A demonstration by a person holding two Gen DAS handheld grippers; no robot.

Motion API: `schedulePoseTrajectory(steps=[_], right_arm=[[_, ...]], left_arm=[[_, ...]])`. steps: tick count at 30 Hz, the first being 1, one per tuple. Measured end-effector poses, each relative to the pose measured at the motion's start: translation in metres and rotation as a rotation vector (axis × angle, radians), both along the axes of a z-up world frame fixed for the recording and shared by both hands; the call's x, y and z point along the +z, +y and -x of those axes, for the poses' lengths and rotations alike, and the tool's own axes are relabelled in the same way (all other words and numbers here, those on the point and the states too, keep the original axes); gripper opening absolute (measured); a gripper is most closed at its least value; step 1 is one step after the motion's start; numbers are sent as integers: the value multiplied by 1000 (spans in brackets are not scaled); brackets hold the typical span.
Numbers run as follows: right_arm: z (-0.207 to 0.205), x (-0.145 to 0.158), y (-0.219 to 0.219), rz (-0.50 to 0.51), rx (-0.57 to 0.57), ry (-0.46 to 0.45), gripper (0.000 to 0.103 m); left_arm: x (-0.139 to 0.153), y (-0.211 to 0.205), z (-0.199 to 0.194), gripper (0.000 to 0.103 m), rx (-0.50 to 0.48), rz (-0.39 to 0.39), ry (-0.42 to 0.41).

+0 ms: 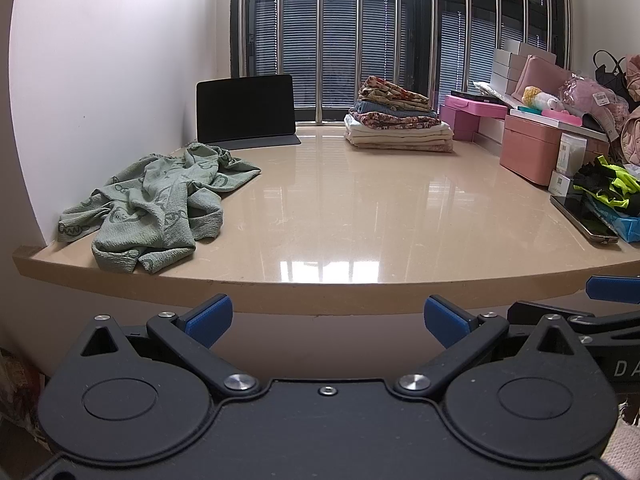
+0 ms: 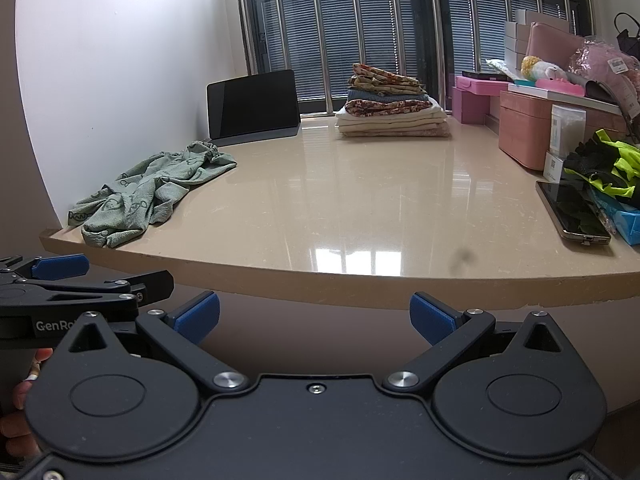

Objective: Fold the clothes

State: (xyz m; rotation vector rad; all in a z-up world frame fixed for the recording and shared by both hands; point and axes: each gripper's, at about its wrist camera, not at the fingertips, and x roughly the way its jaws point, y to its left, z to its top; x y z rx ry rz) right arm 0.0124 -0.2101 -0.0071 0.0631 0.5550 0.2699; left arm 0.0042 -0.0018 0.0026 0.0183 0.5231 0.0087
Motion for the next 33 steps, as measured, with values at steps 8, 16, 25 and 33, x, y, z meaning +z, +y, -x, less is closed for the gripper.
schedulePoseTrajectory(steps=[8, 16, 25, 33], right_arm=[[0, 0, 0, 3, 0, -2, 103], [0, 1, 1, 8, 0, -1, 103], [-6, -1, 2, 6, 21, 20, 103], [-16, -5, 7, 24, 50, 24, 102]], left_arm=[[0, 0, 0, 103, -1, -1, 1], [0, 0, -1, 103, -1, -1, 5], [-2, 0, -6, 103, -7, -11, 22], [-8, 2, -17, 103, -1, -32, 23]])
